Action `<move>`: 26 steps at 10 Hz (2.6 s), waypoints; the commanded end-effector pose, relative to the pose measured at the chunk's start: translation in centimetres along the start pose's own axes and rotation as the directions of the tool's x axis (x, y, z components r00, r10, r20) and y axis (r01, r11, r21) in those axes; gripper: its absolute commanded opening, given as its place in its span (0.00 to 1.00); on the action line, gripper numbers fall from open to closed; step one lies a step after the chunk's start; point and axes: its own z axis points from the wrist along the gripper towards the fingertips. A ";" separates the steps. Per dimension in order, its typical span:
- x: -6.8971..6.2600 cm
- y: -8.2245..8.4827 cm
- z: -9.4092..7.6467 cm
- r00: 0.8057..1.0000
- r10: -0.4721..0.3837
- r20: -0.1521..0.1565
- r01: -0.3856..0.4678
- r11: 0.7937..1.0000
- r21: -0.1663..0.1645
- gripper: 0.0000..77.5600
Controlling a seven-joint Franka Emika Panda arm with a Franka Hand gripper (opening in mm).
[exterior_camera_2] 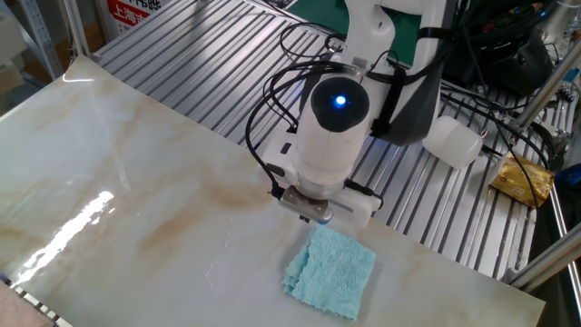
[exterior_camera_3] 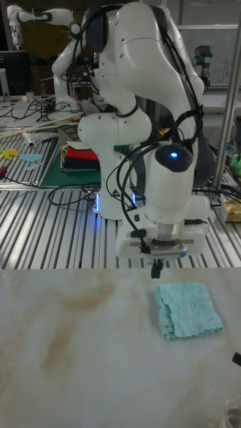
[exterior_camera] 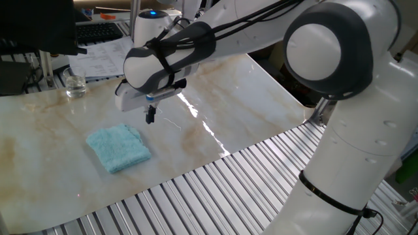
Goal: Clean the tabletop with a sponge
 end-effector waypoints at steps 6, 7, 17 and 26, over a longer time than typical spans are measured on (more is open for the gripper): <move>-0.9 5.4 1.8 0.998 0.033 0.055 -0.033 0.999 0.007 0.00; -1.0 5.6 2.5 0.997 0.031 0.072 -0.032 0.999 0.005 0.00; -1.3 6.6 4.4 0.998 0.068 0.009 -0.068 0.998 0.005 0.00; -1.9 8.1 5.8 0.998 0.040 0.054 -0.039 0.999 -0.005 0.00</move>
